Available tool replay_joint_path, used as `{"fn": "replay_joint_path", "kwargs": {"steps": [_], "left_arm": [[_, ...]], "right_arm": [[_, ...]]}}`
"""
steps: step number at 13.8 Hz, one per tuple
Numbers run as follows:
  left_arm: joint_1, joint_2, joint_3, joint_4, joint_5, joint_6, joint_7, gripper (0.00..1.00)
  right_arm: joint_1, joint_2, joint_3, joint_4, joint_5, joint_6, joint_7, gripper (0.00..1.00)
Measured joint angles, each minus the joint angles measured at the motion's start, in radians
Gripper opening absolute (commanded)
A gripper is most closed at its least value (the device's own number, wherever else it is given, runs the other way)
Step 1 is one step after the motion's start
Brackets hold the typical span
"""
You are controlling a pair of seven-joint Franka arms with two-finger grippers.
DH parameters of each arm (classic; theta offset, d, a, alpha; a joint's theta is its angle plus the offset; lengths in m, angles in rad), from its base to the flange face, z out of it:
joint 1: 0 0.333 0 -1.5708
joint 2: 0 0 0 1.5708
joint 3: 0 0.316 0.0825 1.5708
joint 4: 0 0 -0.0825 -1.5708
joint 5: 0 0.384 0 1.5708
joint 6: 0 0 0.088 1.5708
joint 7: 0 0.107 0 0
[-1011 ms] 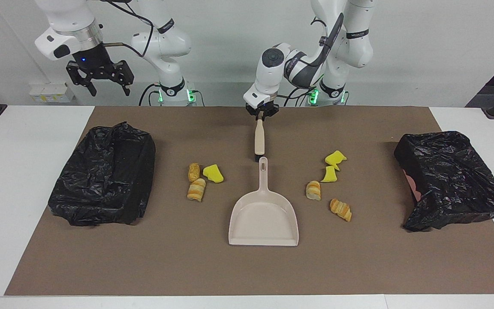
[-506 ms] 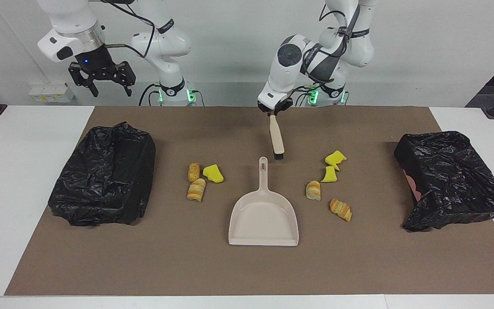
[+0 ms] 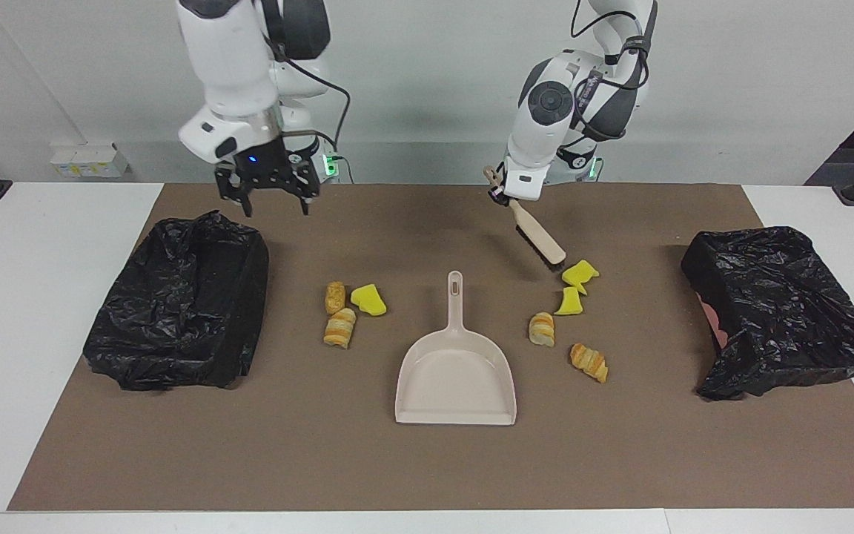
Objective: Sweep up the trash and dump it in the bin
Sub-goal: 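Grasp the brush with the left gripper while the right gripper grasps the dustpan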
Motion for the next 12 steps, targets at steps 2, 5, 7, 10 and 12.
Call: {"fn": "replay_joint_path", "kwargs": {"steps": [2, 5, 7, 10, 12], "left_arm": [[0.067, -0.012, 0.000, -0.035, 0.037, -0.013, -0.001, 0.00], [0.158, -0.052, 0.000, -0.109, 0.065, -0.009, 0.043, 0.00], [0.192, -0.065, 0.000, -0.148, 0.066, 0.001, 0.112, 0.00], [0.217, -0.066, -0.001, -0.185, 0.067, 0.077, 0.250, 0.00], [0.234, -0.063, -0.002, -0.191, 0.067, 0.127, 0.356, 0.00]], "right_arm": [[0.023, 0.148, 0.048, 0.067, -0.025, 0.065, 0.139, 1.00], [0.072, 0.313, 0.108, 0.161, -0.033, 0.133, 0.348, 1.00], [0.127, 0.370, 0.126, 0.183, -0.045, 0.185, 0.437, 1.00], [0.185, 0.455, 0.136, 0.244, -0.062, 0.223, 0.525, 1.00], [0.203, 0.512, 0.141, 0.295, -0.084, 0.232, 0.548, 1.00]]}}
